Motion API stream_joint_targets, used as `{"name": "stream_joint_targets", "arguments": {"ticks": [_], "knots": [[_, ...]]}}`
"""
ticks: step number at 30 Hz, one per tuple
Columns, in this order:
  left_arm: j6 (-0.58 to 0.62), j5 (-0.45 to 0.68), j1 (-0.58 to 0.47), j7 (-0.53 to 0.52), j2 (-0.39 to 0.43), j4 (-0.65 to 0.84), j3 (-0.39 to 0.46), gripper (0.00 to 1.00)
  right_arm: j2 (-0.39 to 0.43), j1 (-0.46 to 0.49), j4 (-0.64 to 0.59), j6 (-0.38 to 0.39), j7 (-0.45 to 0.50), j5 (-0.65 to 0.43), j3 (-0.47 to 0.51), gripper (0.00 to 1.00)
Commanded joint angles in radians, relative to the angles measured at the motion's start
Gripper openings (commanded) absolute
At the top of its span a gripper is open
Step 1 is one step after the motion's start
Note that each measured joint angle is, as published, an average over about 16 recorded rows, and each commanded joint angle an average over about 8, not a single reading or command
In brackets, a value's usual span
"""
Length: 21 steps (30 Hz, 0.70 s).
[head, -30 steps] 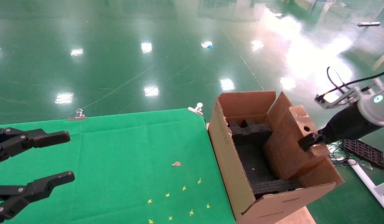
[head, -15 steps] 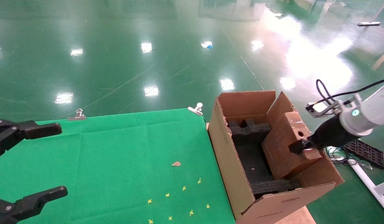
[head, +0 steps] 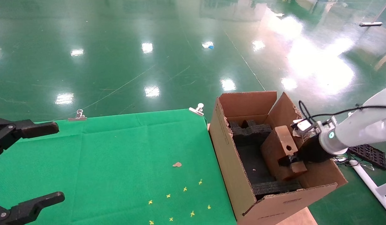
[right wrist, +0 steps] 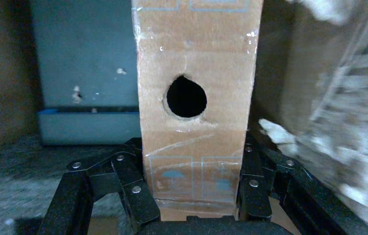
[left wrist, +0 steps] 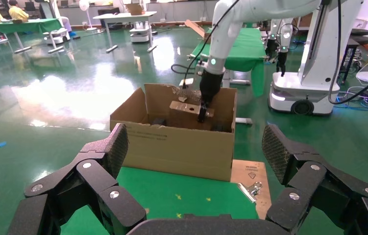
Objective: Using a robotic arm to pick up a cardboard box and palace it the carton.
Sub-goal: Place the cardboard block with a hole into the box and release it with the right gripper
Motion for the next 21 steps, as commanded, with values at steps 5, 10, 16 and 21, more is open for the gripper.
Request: {"name": "stream_joint_targets", "arguments": {"ticks": [5,10,16,21], "knots": [[0.0,0.0,0.0,0.0,0.0,0.0,0.0,1.0,-0.004,-0.054,-0.013,0.04,-0.058,0.043,0.029,0.3],[0.0,0.0,0.0,0.0,0.0,0.0,0.0,1.0,0.001,-0.053,-0.029,0.031,-0.094,0.06,0.041,0.92],[0.0,0.0,0.0,0.0,0.0,0.0,0.001,1.0,-0.005,-0.037,-0.059,0.015,-0.105,0.052,0.036,1.0],[0.0,-0.001,0.0,0.0,0.0,0.0,0.001,1.0,-0.009,-0.022,-0.078,0.007,-0.111,0.045,0.032,1.0]]}}
